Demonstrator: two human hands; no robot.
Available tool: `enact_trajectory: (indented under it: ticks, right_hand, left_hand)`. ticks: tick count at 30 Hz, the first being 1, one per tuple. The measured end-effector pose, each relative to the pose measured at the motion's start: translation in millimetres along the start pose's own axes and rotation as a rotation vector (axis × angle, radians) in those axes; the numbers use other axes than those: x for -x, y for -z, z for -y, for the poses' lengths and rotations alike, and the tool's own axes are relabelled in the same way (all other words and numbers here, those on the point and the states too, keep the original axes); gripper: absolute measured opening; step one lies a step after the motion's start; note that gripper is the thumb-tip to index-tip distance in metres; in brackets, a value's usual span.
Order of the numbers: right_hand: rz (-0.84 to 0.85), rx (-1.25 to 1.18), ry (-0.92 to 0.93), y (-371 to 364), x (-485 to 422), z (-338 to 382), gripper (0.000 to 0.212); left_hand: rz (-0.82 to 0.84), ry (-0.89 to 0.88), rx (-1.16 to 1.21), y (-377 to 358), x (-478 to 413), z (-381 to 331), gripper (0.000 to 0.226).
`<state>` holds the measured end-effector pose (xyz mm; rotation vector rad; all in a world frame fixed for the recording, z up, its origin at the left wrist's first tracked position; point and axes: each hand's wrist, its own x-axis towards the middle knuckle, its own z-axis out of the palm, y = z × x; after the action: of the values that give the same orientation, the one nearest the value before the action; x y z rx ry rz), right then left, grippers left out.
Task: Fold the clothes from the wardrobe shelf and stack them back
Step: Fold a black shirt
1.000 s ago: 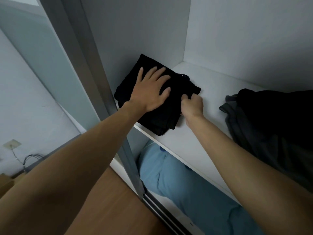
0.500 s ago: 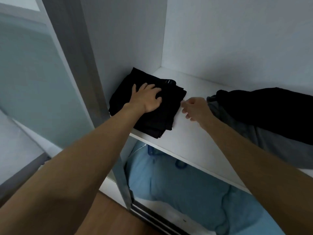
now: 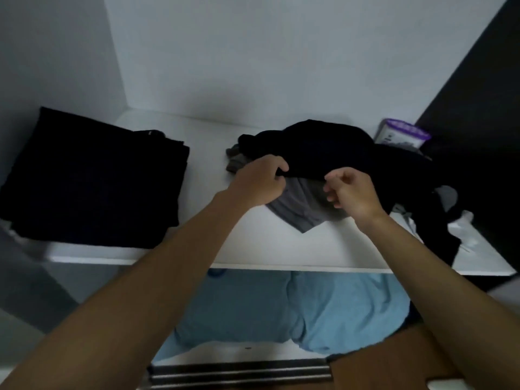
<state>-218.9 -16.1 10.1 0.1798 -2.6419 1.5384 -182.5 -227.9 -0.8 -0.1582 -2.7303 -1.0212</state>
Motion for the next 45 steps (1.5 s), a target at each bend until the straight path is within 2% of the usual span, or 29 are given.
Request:
enact_trajectory:
  ticks: [2,6,11,14,17,19,21,24,28,31,33,34,35,37,39,41,43,45]
  right_hand:
    - [-0.04,0.071,-0.048,32.6,-6.6,-27.3,0.021]
    - [-0.144,0.272,-0.032,84.7,-26.2,-68.5,0.014]
    - [-0.176,0.395,0.049,125.0,-70.1,-92.6,0.05]
    - [-0.126,0.528,0.118,138.0,-103.1,-100.1,0.06]
    - [0.067,0.606,0.061,140.8,-135.2,-108.1,0.073]
    - [0.117,0.756,0.023,136.1,-150.8,-116.5,0.068]
    - [0.031,0.844,0.053,132.0,-160.6,-125.5,0.05]
    - [-0.078,0.751,0.111,134.3,-169.0,-133.3,0.021]
    - [-0.099,0.519,0.152,143.9,-171.9,-139.2,0.015]
    - [-0.115,0.158,0.158,153.7,-165.8,-134.5,0.011]
    - [-0.163,-0.091,0.19,160.9,-154.0,-122.8,0.003]
    - [-0.15,-0.196,0.215,164.7,-145.5,-115.5,0.006]
    - [-0.081,-0.283,0.243,168.3,-135.2,-107.8,0.011]
    - [0.216,-0.323,0.316,171.9,-110.1,-96.0,0.021]
    - [0.514,-0.075,0.417,168.0,-80.2,-94.1,0.024]
    - [0.719,0.141,0.454,158.6,-54.6,-98.4,0.019]
    - [0.864,0.208,0.449,154.1,-37.7,-104.0,0.009]
    - [0.951,0.274,0.463,154.4,-32.5,-107.9,0.009]
  left_hand:
    - [0.054,-0.034,-0.007,-18.3,-14.7,-11.8,0.034]
    - [0.133,-0.045,-0.059,-53.2,-50.6,-33.4,0.036]
    - [0.231,0.074,-0.072,-97.6,-86.8,-48.6,0.049]
    - [0.195,0.117,-0.238,-112.3,-101.1,-52.3,0.053]
    - [0.142,0.193,-0.27,-113.7,-113.6,-54.4,0.049]
    - [0.111,0.254,-0.267,-116.0,-118.1,-56.0,0.047]
    - [0.113,0.302,-0.278,-121.5,-120.1,-61.7,0.047]
    - [0.129,0.353,-0.289,-122.8,-124.1,-73.5,0.047]
    - [-0.017,0.437,-0.087,-114.7,-136.7,-89.6,0.029]
    - [0.023,0.515,0.19,-121.5,-139.5,-108.6,0.018]
    - [0.138,0.604,0.36,-126.4,-137.2,-121.5,0.034]
    - [0.22,0.645,0.473,-128.0,-136.5,-127.0,0.046]
    - [0.302,0.673,0.586,-129.1,-136.5,-132.0,0.057]
    - [0.396,0.672,0.813,-131.0,-138.2,-142.0,0.068]
    - [0.373,0.649,0.995,-133.3,-137.3,-151.5,0.062]
    - [0.254,0.673,1.089,-135.4,-133.8,-155.7,0.048]
    - [0.075,0.73,1.152,-137.8,-124.5,-152.1,0.032]
    - [-0.143,0.767,1.168,-137.6,-112.5,-144.0,0.014]
